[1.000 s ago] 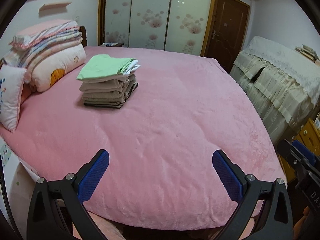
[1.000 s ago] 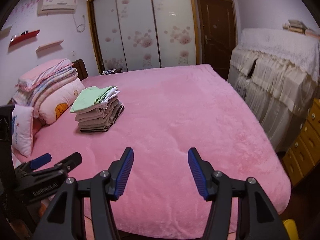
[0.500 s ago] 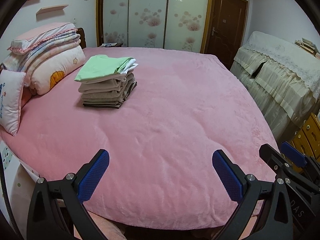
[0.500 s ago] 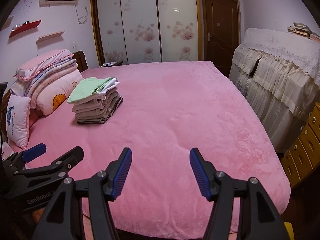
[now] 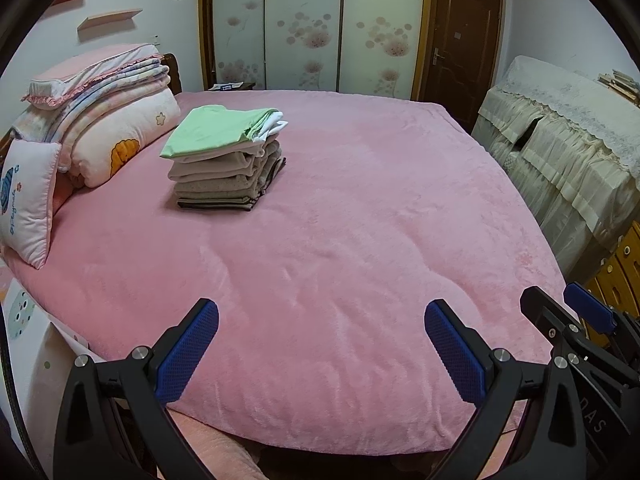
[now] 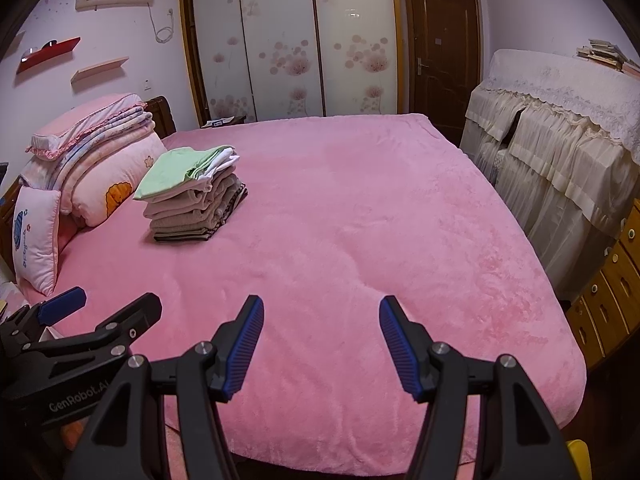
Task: Fold small clothes
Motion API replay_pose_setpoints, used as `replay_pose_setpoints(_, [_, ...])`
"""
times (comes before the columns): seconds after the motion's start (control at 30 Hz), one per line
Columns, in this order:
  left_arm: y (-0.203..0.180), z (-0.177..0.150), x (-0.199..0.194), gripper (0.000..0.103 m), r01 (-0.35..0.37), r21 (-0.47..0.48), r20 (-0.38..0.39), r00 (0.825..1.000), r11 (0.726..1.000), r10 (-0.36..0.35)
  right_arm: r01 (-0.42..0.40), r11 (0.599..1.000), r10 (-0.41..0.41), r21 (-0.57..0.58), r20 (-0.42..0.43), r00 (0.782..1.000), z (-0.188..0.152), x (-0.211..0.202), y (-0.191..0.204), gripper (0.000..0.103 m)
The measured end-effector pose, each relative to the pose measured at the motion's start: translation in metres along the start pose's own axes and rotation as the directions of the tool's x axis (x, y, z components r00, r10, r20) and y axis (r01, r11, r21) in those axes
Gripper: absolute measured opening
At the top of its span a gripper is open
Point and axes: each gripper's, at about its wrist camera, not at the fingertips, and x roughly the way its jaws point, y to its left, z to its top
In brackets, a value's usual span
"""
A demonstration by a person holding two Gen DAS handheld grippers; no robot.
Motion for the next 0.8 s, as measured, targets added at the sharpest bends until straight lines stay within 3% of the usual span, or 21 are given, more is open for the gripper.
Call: replay_pose_setpoints(0.8, [-0.0003,-0.0030,-0.0021,0.102,-0.010,-0.003,-0.005,1.000,1.000,0.010,-0.005,1.000,0.005,0.010,-0.006,1.000,-0.0033,0.0008,0.0009,0.061])
